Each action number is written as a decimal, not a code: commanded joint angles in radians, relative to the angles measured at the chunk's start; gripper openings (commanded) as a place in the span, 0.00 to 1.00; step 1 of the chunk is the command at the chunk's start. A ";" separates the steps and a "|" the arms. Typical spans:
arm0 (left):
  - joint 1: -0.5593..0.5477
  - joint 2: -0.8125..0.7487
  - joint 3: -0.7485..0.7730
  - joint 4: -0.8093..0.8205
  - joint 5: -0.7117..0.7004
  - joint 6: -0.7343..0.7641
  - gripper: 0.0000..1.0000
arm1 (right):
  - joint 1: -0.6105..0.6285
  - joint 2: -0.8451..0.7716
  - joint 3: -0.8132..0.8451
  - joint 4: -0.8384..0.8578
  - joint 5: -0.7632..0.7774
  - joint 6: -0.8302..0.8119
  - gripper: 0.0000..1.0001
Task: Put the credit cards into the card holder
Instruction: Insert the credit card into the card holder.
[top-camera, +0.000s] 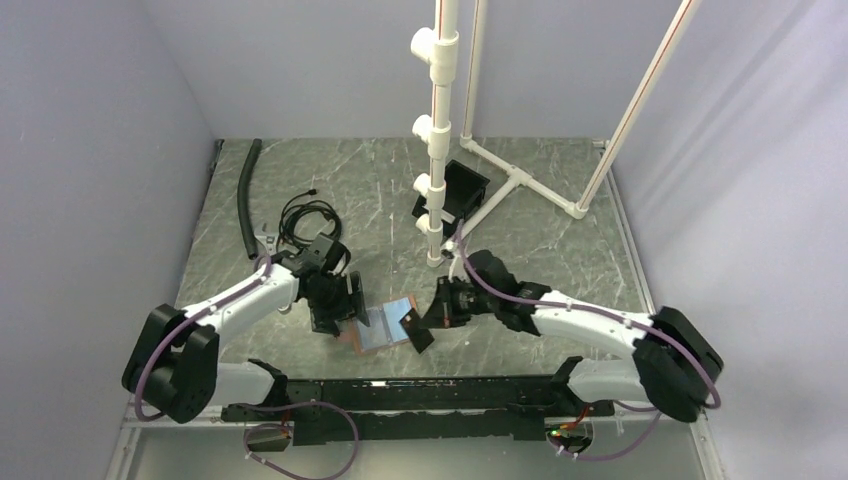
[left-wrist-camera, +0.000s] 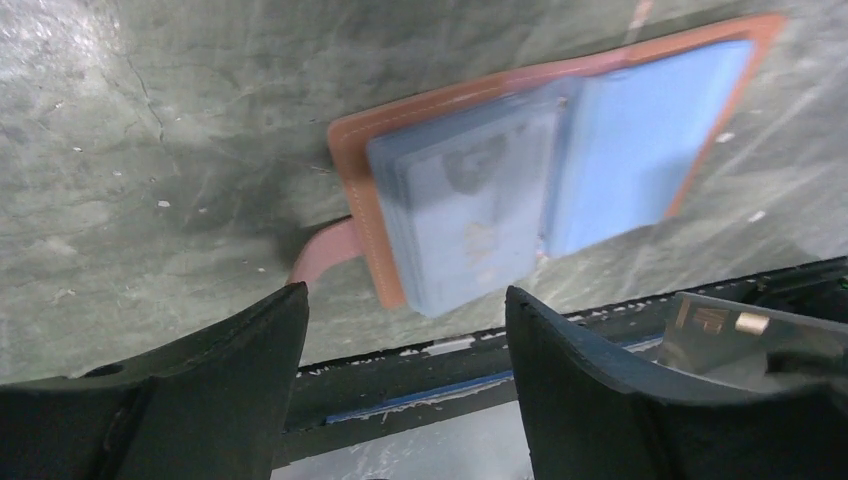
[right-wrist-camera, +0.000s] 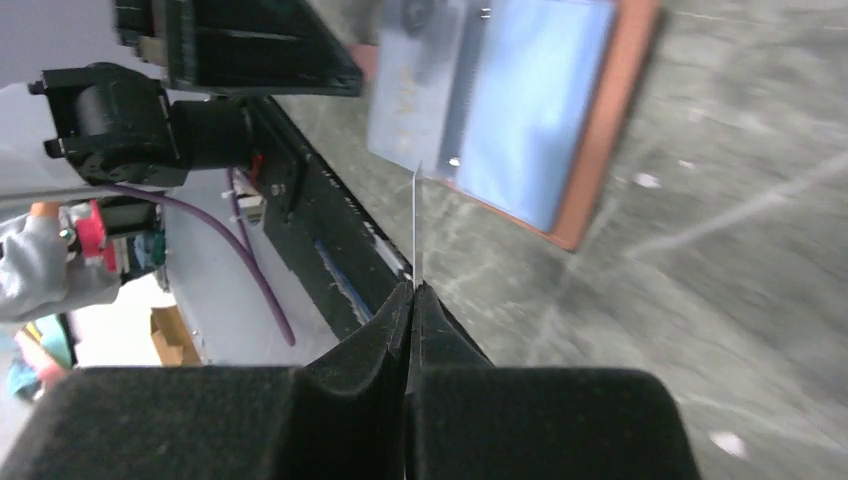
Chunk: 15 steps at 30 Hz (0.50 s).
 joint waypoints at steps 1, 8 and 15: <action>0.004 0.055 -0.049 0.048 -0.012 -0.024 0.75 | 0.096 0.109 0.070 0.276 0.017 0.097 0.00; 0.004 0.076 -0.129 0.090 -0.072 -0.105 0.61 | 0.211 0.194 0.035 0.434 0.329 0.129 0.00; 0.004 0.070 -0.168 0.104 -0.095 -0.133 0.54 | 0.215 0.284 0.066 0.460 0.296 0.141 0.00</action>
